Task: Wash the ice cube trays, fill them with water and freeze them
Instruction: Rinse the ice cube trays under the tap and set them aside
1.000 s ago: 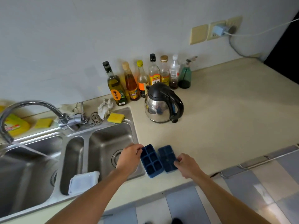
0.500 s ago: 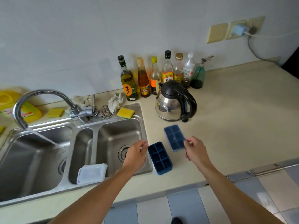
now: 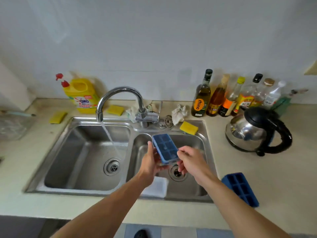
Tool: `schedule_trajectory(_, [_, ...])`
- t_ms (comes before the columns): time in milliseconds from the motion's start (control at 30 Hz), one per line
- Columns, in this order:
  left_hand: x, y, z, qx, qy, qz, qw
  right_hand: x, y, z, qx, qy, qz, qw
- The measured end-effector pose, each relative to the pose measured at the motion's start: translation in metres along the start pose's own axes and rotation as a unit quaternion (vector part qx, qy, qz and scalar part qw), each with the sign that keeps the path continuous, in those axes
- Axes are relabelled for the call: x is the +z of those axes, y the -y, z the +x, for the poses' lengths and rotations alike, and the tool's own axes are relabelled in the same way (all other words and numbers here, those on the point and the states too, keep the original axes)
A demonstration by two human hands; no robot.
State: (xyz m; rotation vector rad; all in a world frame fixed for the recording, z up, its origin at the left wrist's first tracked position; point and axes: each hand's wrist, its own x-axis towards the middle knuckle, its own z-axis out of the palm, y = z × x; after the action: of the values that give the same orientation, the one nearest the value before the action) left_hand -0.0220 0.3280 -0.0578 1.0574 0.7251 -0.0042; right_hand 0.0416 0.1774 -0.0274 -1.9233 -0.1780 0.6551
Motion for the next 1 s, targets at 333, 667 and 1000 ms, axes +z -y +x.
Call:
schedule_trajectory(333, [-0.144, -0.06, 0.035, -0.031, -0.116, -0.05, 0.992, 0.156, 0.068, 0.038, -0.004, 0.099, -0.145, 0.984])
schedule_trajectory(667, [-0.179, -0.096, 0.049, -0.052, -0.167, 0.03, 0.984, 0.201, 0.089, 0.085, -0.055, 0.201, -0.203, 0.957])
schedule_trajectory(1000, [-0.204, -0.102, 0.104, -0.067, -0.146, 0.1, 0.982, 0.224, 0.086, 0.12, 0.017, 0.203, -0.107, 0.973])
